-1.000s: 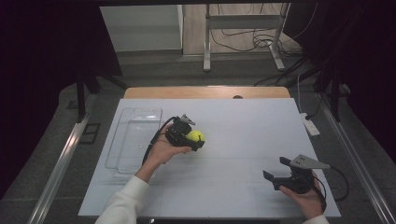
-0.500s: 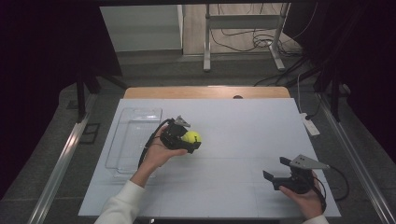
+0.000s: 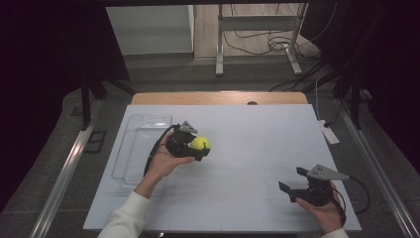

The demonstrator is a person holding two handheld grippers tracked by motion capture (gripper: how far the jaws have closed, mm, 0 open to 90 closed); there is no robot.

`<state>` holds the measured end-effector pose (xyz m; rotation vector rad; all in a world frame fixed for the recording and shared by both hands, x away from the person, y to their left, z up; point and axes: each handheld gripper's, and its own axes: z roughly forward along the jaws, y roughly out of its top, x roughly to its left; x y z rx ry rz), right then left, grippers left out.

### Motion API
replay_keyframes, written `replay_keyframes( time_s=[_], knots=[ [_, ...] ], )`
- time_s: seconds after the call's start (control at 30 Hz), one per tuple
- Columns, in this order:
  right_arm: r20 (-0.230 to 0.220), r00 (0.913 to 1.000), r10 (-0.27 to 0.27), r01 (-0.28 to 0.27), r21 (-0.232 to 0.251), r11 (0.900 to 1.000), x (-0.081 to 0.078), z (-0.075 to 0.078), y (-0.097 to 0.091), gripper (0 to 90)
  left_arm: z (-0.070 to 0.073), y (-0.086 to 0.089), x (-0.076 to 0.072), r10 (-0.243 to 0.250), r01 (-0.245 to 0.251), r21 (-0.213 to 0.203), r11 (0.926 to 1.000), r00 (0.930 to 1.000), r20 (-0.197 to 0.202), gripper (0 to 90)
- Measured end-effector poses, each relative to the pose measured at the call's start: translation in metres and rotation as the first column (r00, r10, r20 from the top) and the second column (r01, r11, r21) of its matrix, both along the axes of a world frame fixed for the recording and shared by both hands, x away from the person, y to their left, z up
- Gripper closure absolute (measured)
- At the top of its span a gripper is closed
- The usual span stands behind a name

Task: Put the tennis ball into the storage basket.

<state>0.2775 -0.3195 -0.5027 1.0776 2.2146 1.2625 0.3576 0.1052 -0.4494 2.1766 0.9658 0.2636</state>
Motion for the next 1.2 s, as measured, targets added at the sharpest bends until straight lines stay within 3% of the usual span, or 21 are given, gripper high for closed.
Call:
replay_keyframes(
  time_s=[0.2, 0.7, 1.2],
  knots=[
    [0.002, 1.0, -0.001, 0.001, -0.005, 1.0, -0.001, 0.001, 0.0, 9.8, 0.007, 0.006, -0.003, 0.011, -0.011, -0.023, 0.9997, 0.9995, 0.029, 26.6],
    [0.008, 1.0, 0.001, -0.001, 0.0, 1.0, -0.001, 0.0, 0.0, 9.8, 0.015, 0.021, -0.004, 0.055, -0.05, -0.072, 0.9961, 0.9969, 0.056, 26.6],
    [0.006, 1.0, -0.001, 0.001, 0.001, 1.0, -0.001, 0.0, -0.001, 9.9, 0.018, 0.031, -0.005, 0.086, -0.079, -0.087, 0.9931, 0.9933, 0.077, 26.6]
  ],
)
